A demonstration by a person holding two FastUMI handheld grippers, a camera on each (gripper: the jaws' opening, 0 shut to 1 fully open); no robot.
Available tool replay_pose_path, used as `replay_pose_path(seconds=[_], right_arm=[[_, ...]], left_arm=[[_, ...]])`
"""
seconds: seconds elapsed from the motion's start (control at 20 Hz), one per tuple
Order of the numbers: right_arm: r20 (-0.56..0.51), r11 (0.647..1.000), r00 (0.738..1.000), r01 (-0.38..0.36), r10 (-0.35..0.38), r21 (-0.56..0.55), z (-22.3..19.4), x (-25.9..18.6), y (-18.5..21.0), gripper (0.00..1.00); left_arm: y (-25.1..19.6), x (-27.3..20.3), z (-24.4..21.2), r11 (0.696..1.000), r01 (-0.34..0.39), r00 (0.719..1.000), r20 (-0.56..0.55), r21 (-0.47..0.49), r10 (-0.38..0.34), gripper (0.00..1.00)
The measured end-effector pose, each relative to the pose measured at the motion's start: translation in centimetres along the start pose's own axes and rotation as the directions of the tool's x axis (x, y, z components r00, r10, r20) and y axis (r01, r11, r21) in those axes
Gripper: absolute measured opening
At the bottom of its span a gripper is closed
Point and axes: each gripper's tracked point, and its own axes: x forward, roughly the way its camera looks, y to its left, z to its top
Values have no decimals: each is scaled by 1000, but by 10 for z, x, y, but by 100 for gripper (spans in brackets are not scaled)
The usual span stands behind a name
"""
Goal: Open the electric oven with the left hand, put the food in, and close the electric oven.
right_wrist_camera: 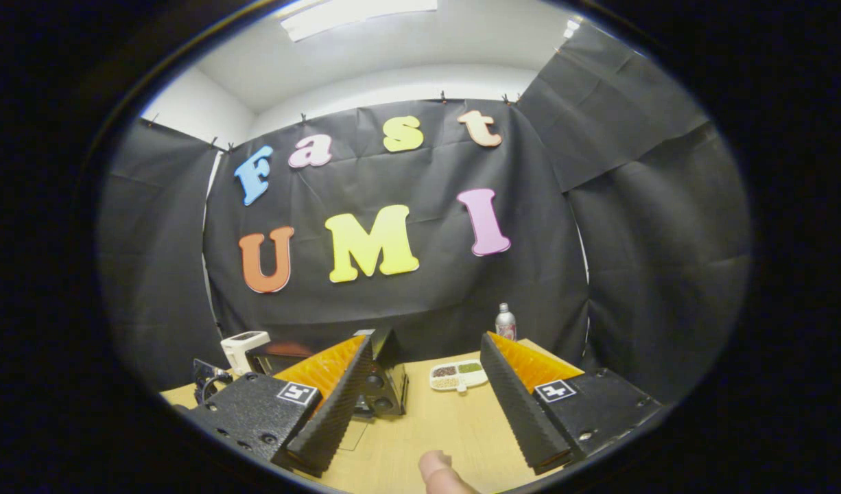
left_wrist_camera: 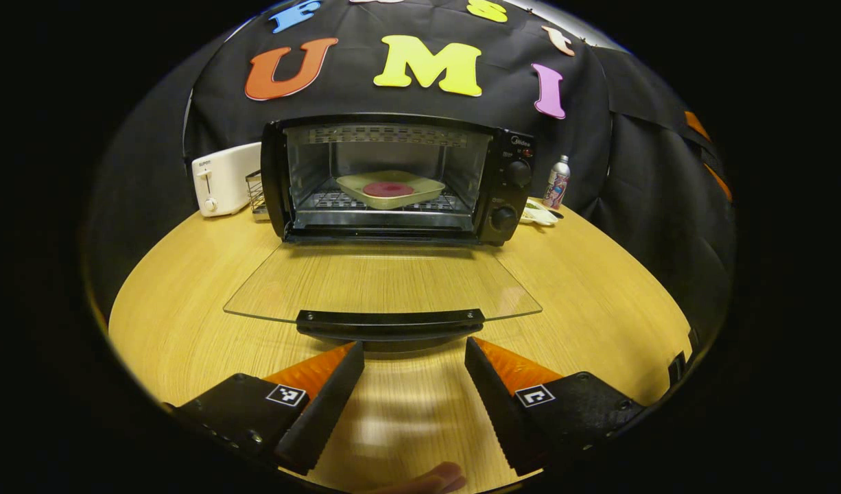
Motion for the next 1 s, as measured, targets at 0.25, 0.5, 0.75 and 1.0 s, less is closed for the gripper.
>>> replay_pose_path(seconds=[0.25,0.5,0.75,1.0], right_arm=[[2,999,999,-39,39,-30,4,-7,11,95],[16,995,999,-48,49,-90,5,-14,18,96],[17,992,998,-51,53,-115,6,-19,21,96],[22,992,999,-35,38,-121,12,-26,15,96]], left_arm=[[-2,0,4,999,5,1000,-28,-49,-6,95],[-1,-2,7,999,-14,1000,-27,-36,13,94],[-4,-12,24,1000,-16,1000,13,-15,16,94],[-5,-17,36,1000,-12,999,34,-10,12,95]])
